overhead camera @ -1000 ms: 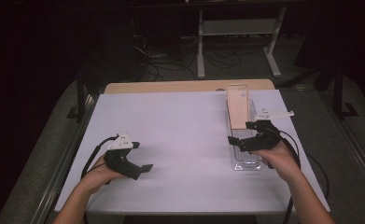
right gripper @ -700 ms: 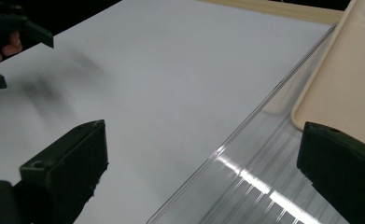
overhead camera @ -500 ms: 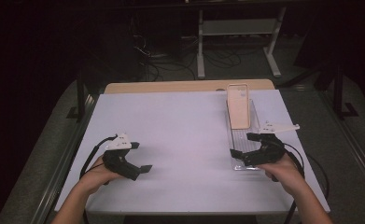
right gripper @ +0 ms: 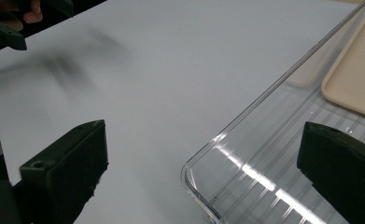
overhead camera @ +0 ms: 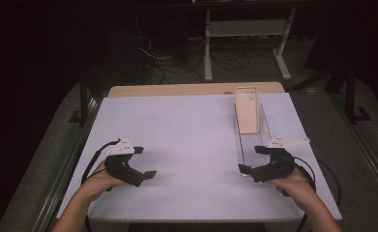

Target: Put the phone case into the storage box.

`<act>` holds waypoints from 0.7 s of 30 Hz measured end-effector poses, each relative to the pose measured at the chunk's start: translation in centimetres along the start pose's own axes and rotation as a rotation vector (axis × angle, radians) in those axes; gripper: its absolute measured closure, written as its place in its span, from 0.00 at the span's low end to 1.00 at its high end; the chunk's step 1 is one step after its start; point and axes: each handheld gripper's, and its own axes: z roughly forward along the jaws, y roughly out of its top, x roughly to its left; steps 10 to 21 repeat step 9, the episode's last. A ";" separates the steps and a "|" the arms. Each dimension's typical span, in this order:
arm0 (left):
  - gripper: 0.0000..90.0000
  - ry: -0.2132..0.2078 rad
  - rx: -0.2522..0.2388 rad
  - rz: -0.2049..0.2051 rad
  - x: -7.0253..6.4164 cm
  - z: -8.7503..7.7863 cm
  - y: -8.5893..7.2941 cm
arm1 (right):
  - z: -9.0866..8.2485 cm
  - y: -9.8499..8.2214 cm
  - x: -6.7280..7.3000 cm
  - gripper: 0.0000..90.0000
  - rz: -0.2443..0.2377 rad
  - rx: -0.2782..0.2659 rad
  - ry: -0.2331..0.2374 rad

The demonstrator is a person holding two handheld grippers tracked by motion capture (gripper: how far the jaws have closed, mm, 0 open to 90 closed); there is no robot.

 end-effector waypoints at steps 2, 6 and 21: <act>0.00 0.000 -0.001 0.000 0.0 0.0 0.0 | 0.0 0.0 0.0 0.02 0.003 -0.002 0.001; 0.00 -0.002 -0.003 -0.007 -0.1 0.0 0.0 | 0.0 0.0 0.0 0.02 -0.002 0.003 0.002; 0.00 -0.002 0.000 0.003 -0.1 0.1 -0.2 | 0.0 0.0 0.1 0.02 -0.005 0.006 0.001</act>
